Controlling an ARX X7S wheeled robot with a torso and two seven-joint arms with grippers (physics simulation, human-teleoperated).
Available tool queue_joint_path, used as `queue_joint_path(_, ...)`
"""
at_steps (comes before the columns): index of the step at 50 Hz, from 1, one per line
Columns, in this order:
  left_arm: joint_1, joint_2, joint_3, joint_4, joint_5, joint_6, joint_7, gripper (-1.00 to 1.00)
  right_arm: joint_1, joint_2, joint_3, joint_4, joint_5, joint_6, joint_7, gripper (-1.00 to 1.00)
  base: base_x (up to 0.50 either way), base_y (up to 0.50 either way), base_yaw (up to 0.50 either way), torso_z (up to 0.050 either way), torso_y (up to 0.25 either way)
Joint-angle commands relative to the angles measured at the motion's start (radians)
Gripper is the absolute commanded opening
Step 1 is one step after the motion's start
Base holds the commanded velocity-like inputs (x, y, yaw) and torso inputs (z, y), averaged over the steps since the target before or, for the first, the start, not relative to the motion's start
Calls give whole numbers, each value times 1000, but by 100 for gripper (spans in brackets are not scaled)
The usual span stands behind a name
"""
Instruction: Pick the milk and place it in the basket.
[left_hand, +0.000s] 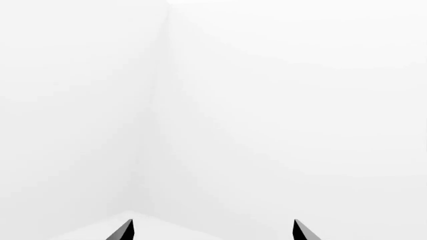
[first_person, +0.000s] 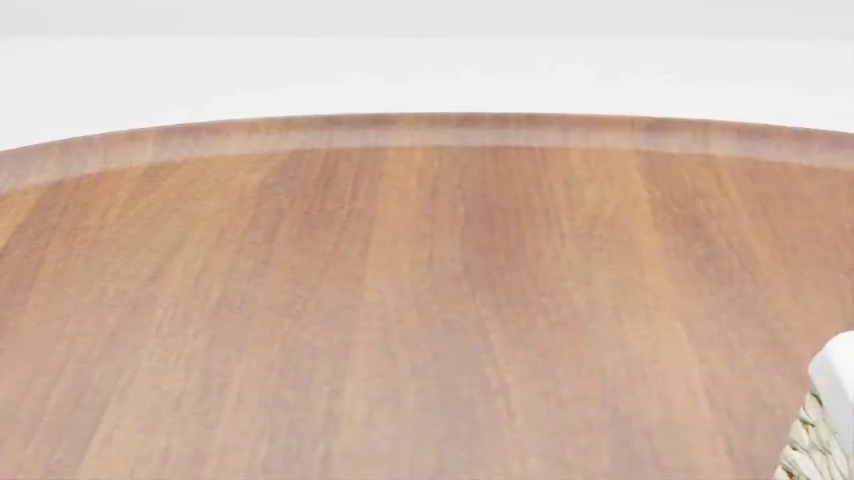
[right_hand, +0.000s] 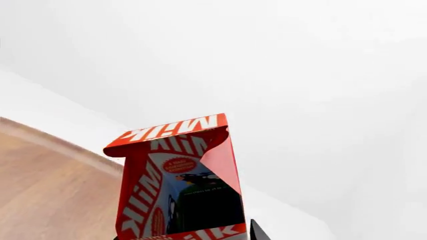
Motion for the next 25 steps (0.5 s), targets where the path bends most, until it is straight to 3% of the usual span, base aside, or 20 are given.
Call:
queue_joint_path(1,-1,18,-15,3,19,3,23,100,13,-15,12,53,-41,-46,-41,-100,0,0,0,0,0)
queue_joint_path(19,3,16,-17,3,17,6,20,100,47,-116,-178,174,-144,-35,-320,-100,0,0,0,1,1)
queue_joint_path(25,4,14,-18,2,15,6,19,100,39,-121,-211,203,-164,-29,-350,-100,0,0,0,0,2)
